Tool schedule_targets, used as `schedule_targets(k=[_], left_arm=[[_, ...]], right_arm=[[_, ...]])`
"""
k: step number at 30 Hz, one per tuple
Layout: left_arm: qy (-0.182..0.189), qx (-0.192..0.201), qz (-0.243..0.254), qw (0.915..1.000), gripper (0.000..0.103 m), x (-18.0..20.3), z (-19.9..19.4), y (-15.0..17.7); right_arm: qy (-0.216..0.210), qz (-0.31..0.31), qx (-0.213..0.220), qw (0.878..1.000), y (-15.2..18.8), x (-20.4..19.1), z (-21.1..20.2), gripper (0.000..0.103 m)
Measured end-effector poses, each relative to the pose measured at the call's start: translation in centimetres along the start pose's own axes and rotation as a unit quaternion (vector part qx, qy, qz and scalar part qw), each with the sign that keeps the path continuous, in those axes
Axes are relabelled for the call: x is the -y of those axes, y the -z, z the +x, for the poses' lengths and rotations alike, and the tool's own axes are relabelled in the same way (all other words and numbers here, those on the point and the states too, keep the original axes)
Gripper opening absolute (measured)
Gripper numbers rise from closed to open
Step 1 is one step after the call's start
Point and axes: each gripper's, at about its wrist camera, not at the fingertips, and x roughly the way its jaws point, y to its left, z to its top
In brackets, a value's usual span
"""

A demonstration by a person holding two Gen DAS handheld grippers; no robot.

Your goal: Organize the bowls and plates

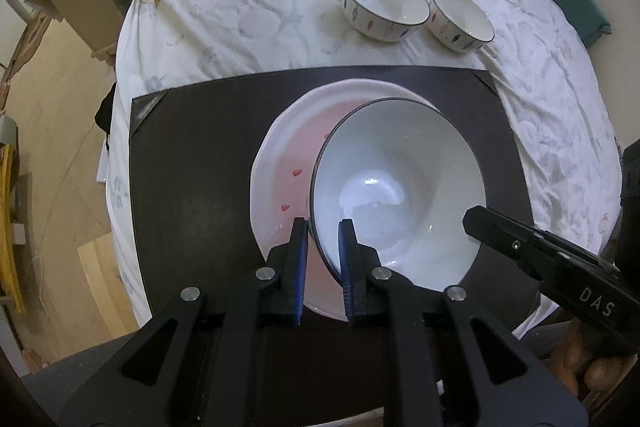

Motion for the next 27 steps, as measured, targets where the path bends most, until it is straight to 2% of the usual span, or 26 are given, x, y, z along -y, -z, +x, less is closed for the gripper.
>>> schedule_targets(k=[12, 17, 27], left_arm=[[-0.021, -0.006, 0.008, 0.9997, 0.013, -0.1, 1.2, 0.1], [-0.007, -0.013, 0.009, 0.9999, 0.013, 0.0, 1.6, -0.2], [-0.003, -0.02, 0.031, 0.9993, 0.013, 2.0, 3.0, -0.6]], right_arm=[[-0.004, 0.004, -0.021, 1.0, 0.3, 0.9, 2.2, 0.015], [-0.007, 0.01, -0.019, 1.0, 0.1, 1.1, 2.2, 0.015], [0.005, 0.015, -0.002, 1.0, -0.2, 2.0, 1.0, 0.014]])
